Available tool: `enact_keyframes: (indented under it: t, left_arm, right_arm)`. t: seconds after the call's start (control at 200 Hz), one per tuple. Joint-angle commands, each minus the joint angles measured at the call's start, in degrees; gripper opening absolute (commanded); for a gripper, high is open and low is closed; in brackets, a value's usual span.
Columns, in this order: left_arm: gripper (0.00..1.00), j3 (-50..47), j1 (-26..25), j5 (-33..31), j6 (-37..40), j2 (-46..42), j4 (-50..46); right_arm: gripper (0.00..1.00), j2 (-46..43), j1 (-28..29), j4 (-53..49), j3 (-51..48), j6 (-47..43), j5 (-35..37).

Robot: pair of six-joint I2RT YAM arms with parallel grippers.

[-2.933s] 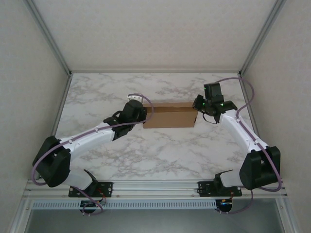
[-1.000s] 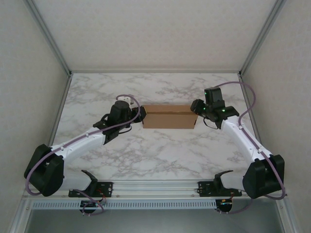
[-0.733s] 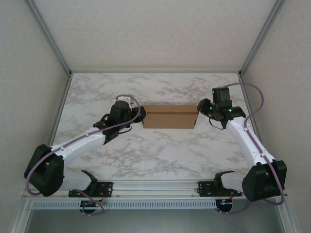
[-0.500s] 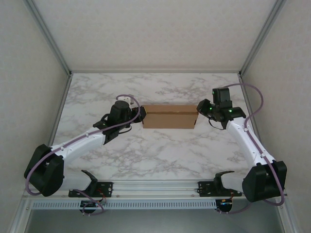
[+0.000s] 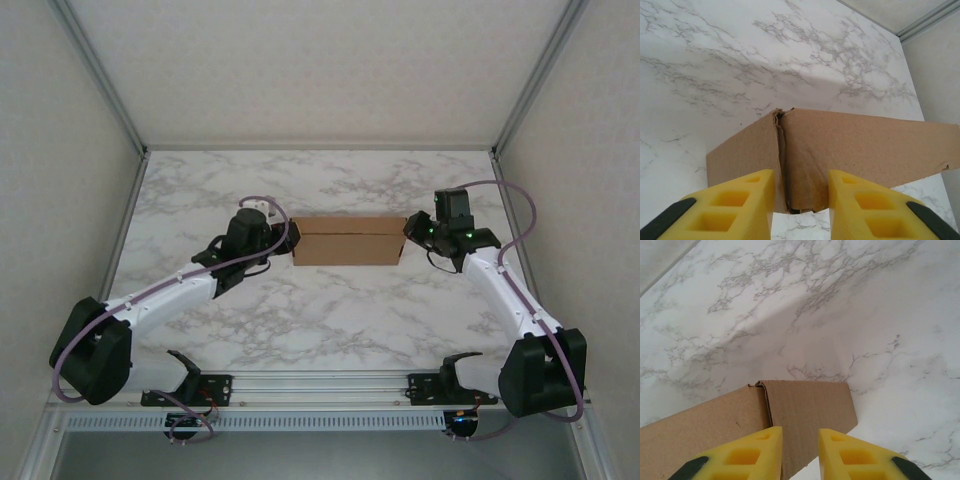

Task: Fold the paper box

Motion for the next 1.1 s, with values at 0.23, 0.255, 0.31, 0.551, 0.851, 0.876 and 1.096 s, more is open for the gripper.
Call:
enact_keyframes:
  t: [0.23, 0.255, 0.31, 0.551, 0.851, 0.876, 1.096]
  left_arm:
    - [0.27, -8.67, 2.28, 3.16, -5.23, 3.36, 0.81]
    - [0.27, -9.05, 2.37, 3.47, -5.45, 3.57, 1.12]
    - [0.27, -9.35, 2.47, 3.45, -5.31, 3.85, 1.14]
    - [0.27, -7.27, 3.09, 2.54, -2.60, 2.85, -1.45]
    - [0.26, -9.46, 3.70, 4.92, -2.52, 7.54, 0.43]
    - [0.26, -9.28, 3.79, 4.93, -2.23, 7.49, 0.14]
    - [0.26, -6.27, 3.88, -2.07, 2.20, -2.11, -5.03]
  right_arm:
    - [0.24, 3.28, -0.01, -6.39, -2.16, -0.13, 1.25]
    - [0.24, 3.36, 0.03, -6.37, -2.25, -0.10, 1.18]
    - [0.24, 3.54, -0.01, -6.45, -2.58, -0.18, 1.09]
    - [0.25, 1.35, 1.44, -3.23, -4.47, -1.57, -1.88]
    - [0.18, 5.46, 1.81, -3.51, -7.72, 1.31, -0.94]
    - [0.18, 5.28, 1.82, -3.14, -7.82, 1.33, -1.18]
    - [0.18, -3.10, 2.05, -1.35, -6.97, -0.97, -2.24]
